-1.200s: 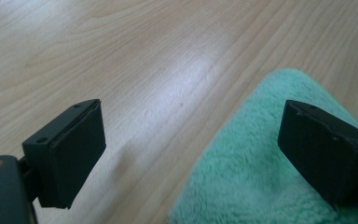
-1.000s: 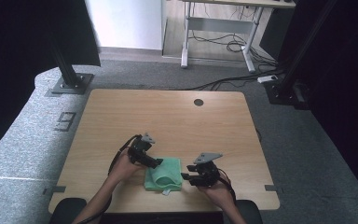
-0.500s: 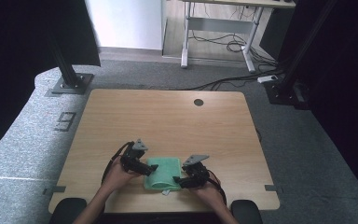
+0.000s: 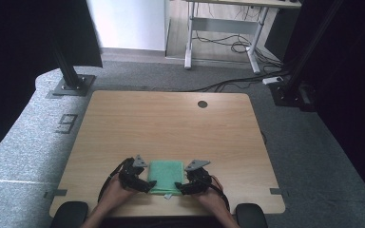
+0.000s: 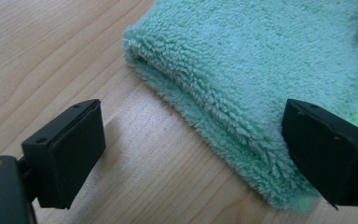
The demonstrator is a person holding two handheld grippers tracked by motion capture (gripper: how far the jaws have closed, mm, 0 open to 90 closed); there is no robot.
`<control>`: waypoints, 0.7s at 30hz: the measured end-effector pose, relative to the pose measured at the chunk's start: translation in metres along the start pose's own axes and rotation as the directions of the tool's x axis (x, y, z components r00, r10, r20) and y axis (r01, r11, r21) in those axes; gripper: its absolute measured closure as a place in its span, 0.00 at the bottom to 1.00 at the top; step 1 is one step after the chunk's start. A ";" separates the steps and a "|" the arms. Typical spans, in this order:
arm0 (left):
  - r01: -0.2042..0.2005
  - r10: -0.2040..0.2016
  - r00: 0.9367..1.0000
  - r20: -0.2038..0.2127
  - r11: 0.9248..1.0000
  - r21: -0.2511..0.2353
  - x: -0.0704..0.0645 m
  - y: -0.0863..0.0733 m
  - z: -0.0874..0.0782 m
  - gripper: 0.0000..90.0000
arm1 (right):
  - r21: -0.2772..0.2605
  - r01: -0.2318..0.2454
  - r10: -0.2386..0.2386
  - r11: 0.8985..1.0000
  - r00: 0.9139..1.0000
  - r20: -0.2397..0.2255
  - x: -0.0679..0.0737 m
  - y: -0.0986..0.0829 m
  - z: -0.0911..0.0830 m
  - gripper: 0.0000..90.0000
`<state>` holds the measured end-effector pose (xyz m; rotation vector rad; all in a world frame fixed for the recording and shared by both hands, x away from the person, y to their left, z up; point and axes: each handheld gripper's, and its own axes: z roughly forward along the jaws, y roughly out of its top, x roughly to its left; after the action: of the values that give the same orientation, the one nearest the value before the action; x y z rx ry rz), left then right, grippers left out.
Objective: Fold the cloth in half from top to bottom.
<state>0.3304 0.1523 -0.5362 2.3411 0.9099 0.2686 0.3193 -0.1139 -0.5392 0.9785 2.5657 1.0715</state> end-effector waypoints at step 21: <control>0.074 -0.075 0.997 -0.006 0.992 -0.105 -0.004 -0.013 -0.022 0.08 | 0.001 -0.015 0.015 1.000 0.998 0.060 0.000 -0.011 0.001 0.15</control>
<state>0.3116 0.1672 -0.5270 2.2070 0.9623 0.2902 0.3142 -0.1193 -0.5473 1.0156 2.5154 1.0281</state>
